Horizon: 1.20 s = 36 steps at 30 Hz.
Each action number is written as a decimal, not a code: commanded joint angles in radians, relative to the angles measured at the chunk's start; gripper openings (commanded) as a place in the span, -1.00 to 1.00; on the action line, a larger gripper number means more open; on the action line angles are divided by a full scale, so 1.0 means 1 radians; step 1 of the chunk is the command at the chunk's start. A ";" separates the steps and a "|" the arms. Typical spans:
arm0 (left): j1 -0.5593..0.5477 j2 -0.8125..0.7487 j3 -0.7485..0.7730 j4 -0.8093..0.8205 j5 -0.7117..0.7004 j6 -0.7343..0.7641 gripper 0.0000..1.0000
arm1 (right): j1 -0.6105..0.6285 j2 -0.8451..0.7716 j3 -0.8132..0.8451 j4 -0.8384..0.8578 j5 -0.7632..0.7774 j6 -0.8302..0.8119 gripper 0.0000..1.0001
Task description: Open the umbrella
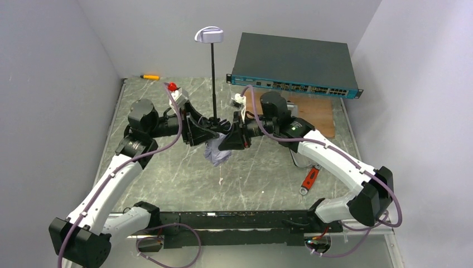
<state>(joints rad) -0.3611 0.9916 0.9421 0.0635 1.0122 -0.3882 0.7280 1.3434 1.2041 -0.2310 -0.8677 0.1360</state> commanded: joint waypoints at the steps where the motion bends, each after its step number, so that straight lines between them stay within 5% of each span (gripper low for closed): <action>1: -0.012 0.017 0.047 0.043 -0.006 -0.022 -0.13 | 0.008 0.002 0.090 0.041 -0.035 -0.051 -1.00; 3: -0.010 0.018 0.045 0.073 0.003 -0.055 -0.60 | 0.008 0.004 0.106 0.031 -0.034 -0.058 -0.86; 5: 0.003 0.012 0.039 0.151 0.013 -0.108 -0.99 | -0.004 -0.006 0.104 0.050 -0.010 -0.040 -0.26; 6: 0.011 0.009 0.042 0.177 0.011 -0.138 -1.00 | -0.018 -0.017 0.097 0.066 0.010 -0.016 0.08; 8: 0.032 0.009 0.062 0.224 0.025 -0.173 -1.00 | -0.063 -0.046 0.066 0.121 0.034 0.074 0.47; 12: 0.079 0.023 0.085 0.362 0.026 -0.280 -1.00 | -0.113 -0.118 -0.011 0.266 0.057 0.203 0.93; 14: 0.090 0.040 0.101 0.415 0.024 -0.325 -1.00 | -0.108 -0.129 -0.034 0.326 0.053 0.231 0.99; 26: 0.094 0.086 0.157 0.550 0.012 -0.462 -1.00 | -0.042 0.009 0.050 0.545 0.049 0.350 0.99; 30: 0.093 0.081 0.146 0.560 0.003 -0.479 -1.00 | -0.015 0.050 0.076 0.586 0.057 0.365 0.84; 32: 0.093 0.080 0.145 0.563 0.008 -0.481 -1.00 | -0.004 0.066 0.086 0.599 0.046 0.362 0.46; 34: 0.094 0.073 0.145 0.540 0.012 -0.467 -1.00 | -0.004 0.065 0.084 0.576 0.035 0.342 -0.14; 35: 0.096 0.069 0.145 0.507 0.005 -0.446 -0.92 | -0.004 0.058 0.083 0.539 0.030 0.309 -0.55; 36: 0.103 0.060 0.151 0.460 -0.001 -0.418 -0.63 | -0.006 0.045 0.080 0.478 0.037 0.263 -0.91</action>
<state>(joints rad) -0.2623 1.0889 1.0473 0.5316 1.0241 -0.8295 0.7223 1.4113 1.2411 0.2764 -0.8349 0.4755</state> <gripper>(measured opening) 0.174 0.343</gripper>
